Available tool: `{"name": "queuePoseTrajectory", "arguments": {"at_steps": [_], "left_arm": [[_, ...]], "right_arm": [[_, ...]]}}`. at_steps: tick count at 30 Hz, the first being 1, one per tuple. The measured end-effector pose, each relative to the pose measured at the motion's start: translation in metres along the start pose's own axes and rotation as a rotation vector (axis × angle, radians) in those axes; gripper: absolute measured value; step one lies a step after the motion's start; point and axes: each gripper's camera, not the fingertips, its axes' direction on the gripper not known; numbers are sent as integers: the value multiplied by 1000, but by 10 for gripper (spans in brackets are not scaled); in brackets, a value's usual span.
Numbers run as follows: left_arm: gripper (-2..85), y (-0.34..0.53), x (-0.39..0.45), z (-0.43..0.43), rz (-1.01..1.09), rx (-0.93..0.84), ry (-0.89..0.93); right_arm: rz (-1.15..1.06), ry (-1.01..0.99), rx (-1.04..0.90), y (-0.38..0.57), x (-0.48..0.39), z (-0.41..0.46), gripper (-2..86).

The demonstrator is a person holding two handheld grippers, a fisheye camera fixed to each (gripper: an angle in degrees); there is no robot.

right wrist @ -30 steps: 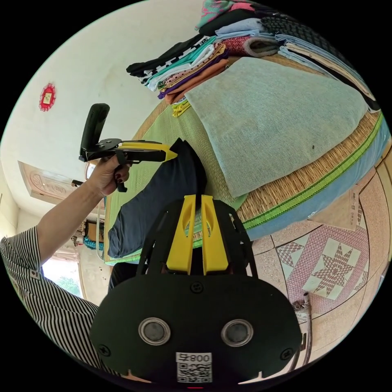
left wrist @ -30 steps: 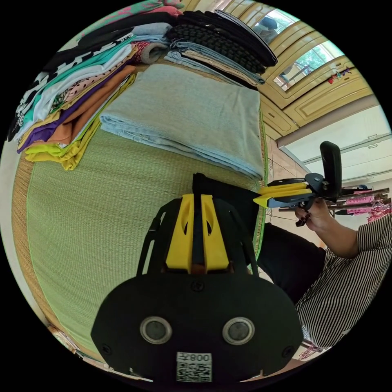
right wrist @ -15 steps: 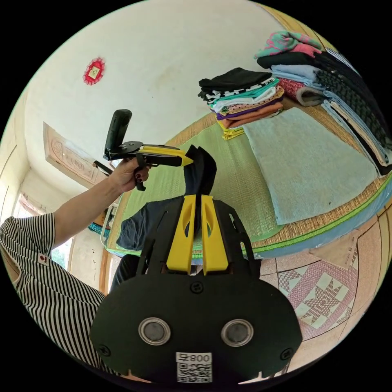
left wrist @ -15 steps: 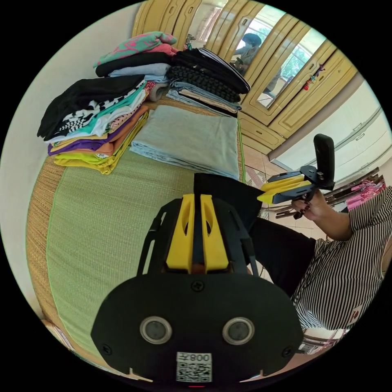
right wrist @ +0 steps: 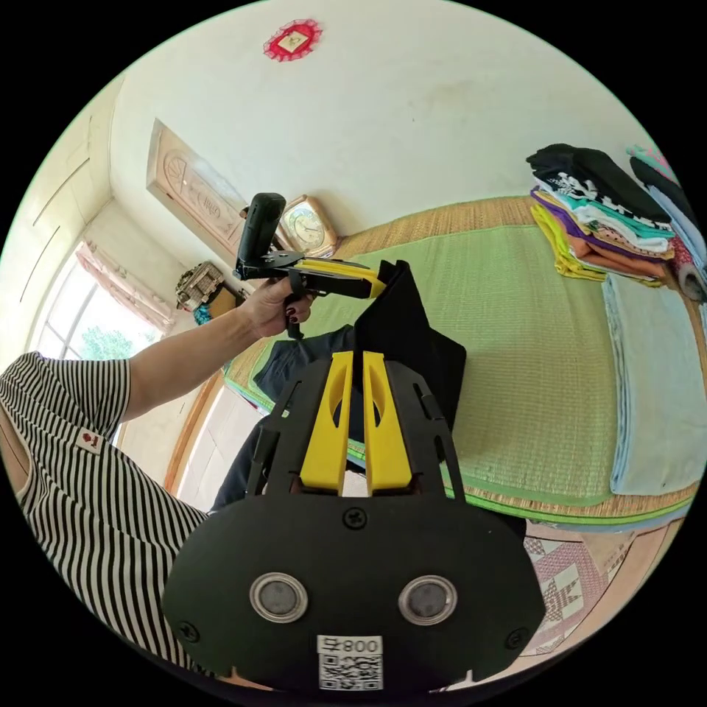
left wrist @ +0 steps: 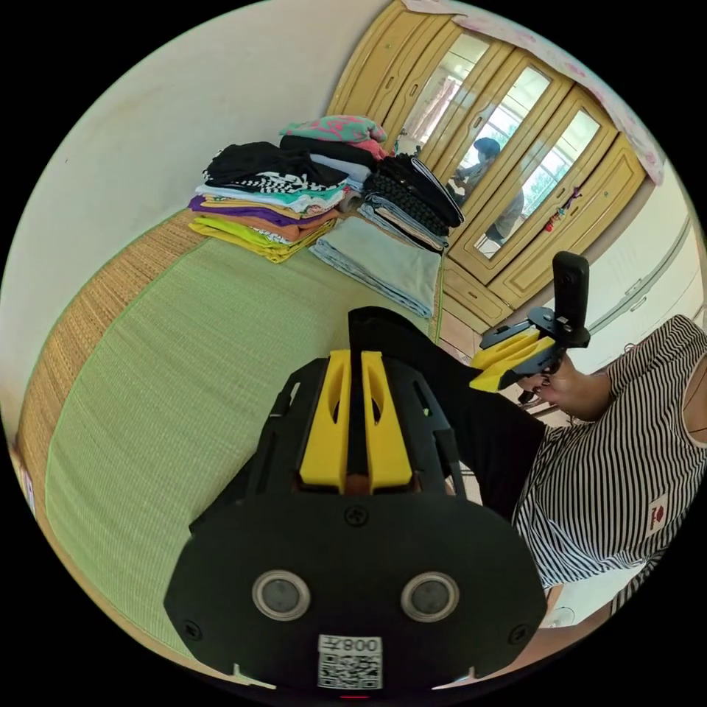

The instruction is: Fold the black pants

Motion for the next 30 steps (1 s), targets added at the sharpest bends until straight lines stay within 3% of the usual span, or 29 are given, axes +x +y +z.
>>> {"name": "queuePoseTrajectory", "arguments": {"at_steps": [5,11,15,22,30], "left_arm": [[36,93,-52,-16,-109,22,18],[56,219,-132,-2,-427,-48,102],[57,307,-164,-2,-612,12,168],[83,404,-185,-1,-736,166,339],[45,451,-201,10,-802,70,278]], "right_arm": [[-71,-46,-116,-30,-38,57,23],[-81,-62,-293,-54,-59,140,25],[-61,-82,-380,-66,-67,178,25],[-53,-102,-422,-91,-79,204,26],[-102,-132,-504,-116,-100,235,30]]}}
